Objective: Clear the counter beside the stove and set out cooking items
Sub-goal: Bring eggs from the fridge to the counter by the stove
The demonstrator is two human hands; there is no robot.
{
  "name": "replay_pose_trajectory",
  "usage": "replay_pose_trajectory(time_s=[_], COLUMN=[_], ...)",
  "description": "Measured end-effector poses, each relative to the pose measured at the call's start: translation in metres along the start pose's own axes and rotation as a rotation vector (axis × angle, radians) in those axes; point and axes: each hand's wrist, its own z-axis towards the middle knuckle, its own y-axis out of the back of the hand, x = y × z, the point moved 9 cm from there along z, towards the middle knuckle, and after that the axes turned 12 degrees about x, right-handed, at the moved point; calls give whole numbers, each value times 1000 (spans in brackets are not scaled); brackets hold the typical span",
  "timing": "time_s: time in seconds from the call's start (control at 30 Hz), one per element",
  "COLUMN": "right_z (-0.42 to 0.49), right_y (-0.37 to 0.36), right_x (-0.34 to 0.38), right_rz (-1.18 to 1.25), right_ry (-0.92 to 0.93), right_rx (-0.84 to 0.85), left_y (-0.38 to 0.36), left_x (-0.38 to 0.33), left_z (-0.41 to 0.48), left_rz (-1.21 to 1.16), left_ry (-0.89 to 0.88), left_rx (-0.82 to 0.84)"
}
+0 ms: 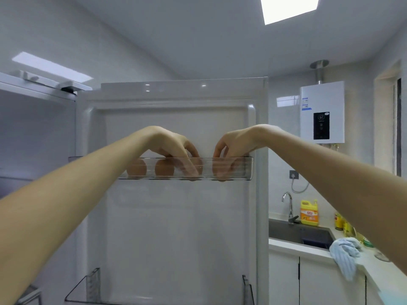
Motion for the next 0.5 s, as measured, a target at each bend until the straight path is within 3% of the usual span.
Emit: replay_pose_trajectory(time_s=[0.2,0.5], right_z=[-14,-127], right_y=[23,63], right_x=[-4,-20], right_rz=[45,108], right_ry=[79,196], right_rx=[-261,-721], left_y=[15,36], left_x=[2,-58], left_z=[-8,-47], left_rz=[-72,-374], left_ry=[-111,-550], left_rx=[-215,-585])
